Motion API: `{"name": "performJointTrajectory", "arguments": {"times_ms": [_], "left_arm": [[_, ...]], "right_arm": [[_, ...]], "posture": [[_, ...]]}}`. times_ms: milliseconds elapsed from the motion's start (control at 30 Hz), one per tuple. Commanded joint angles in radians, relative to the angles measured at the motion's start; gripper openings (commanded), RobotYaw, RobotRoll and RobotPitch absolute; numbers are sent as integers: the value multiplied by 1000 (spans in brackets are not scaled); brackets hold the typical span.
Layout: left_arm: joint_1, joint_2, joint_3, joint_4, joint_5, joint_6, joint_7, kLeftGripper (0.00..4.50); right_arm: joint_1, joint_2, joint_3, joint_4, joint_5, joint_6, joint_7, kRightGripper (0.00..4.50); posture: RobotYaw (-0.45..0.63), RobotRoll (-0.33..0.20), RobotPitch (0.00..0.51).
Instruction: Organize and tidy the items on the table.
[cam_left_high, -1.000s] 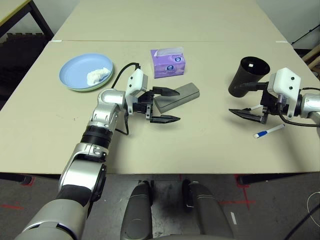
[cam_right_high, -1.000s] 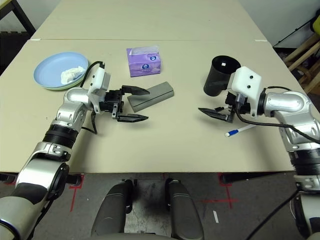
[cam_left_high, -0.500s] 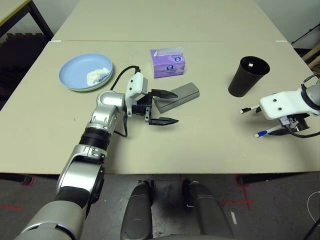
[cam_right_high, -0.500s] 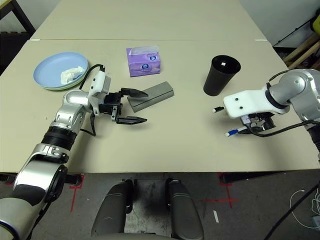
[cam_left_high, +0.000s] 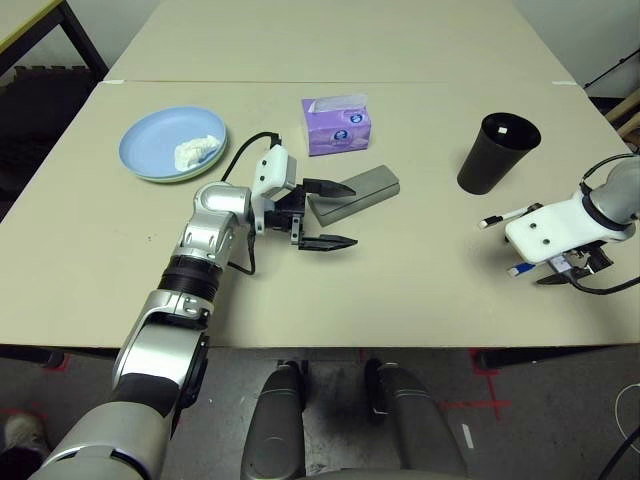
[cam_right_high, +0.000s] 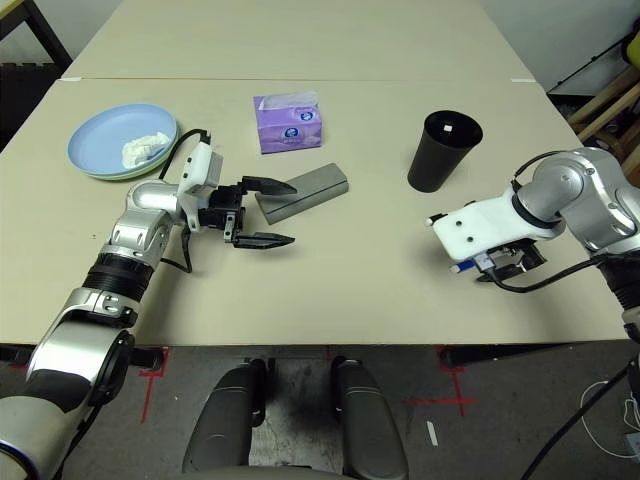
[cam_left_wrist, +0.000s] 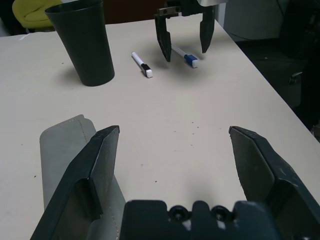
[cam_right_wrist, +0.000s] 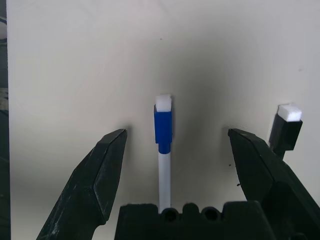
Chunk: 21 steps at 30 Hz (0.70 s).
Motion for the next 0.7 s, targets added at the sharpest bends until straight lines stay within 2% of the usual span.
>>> {"name": "performJointTrajectory", "arguments": {"times_ms": [33,333,467,700], "left_arm": [[-4,3,-13,-21,10,-1,0,4463],[0,6,-14,-26,11,-4,6,4463],[1,10,-13,-28,10,-5,7,4500],[-3,12,-13,-22,12,-9,8,4500]], "right_arm": [[14,5,15,-2,-16,-22,-2,4500],[6,44,34,35,-52,-44,-9,4500],[6,51,35,39,-56,-43,-6,3572],[1,47,25,23,-33,-23,20,967]], "posture": [[91,0,218],[102,0,219],[105,0,219],[97,0,212]]}}
